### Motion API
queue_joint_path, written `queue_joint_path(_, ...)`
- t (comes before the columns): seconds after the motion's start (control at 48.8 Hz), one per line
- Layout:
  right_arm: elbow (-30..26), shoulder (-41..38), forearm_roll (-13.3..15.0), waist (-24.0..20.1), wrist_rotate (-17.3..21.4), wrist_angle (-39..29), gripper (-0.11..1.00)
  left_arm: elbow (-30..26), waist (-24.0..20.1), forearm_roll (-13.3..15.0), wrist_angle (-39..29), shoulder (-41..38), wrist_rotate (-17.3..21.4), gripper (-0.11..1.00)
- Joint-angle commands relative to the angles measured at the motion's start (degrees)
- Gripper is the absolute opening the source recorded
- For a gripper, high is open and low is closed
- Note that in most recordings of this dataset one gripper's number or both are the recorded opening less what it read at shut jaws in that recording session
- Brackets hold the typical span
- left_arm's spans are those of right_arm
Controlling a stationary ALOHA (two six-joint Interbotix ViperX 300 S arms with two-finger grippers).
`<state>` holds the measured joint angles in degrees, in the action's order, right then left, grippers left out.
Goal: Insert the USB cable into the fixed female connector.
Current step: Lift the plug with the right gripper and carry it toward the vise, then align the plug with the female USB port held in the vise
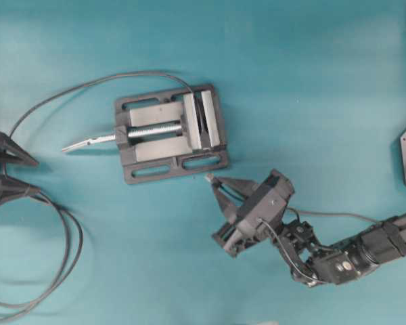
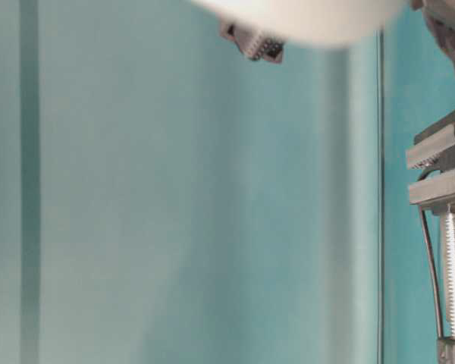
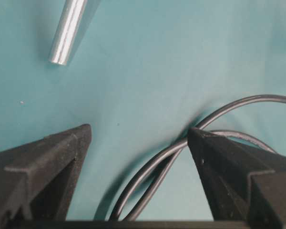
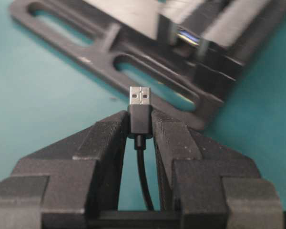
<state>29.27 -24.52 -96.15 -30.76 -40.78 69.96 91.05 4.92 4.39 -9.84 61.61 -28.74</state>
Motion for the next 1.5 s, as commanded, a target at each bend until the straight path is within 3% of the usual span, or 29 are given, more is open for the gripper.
queue_joint_path(0.0, -2.55, 0.44, -4.57, 0.09, -1.76, 3.25, 0.21, -0.7, 0.09, -0.26, 0.18, -0.26, -0.62, 1.0)
queue_joint_path(0.205, -5.27, -1.14, -7.73, 0.09, -2.55, 6.5, 0.21, -0.7, 0.0, -0.18, 0.18, -0.26, -0.62, 1.0)
queue_joint_path(0.41, -10.72, -4.48, -15.21, 0.26, -2.72, 11.43, 0.21, -0.7, 0.0, -0.26, 0.26, -0.26, -0.62, 1.0)
queue_joint_path(0.513, -13.01, -5.71, -16.7, 0.26, -2.72, 13.62, 0.21, -0.7, 0.0, -0.18, 0.18, -0.26, -0.62, 1.0)
queue_joint_path(1.313, -18.63, -8.26, -16.61, 2.37, -2.64, 14.59, 0.21, -0.7, 0.0, -0.26, 0.26, -0.26, -0.62, 1.0)
queue_joint_path(1.477, -19.42, -8.09, -16.7, 2.9, -0.7, 14.94, 0.21, -0.7, 0.09, -0.26, 0.18, -0.26, -0.62, 1.0)
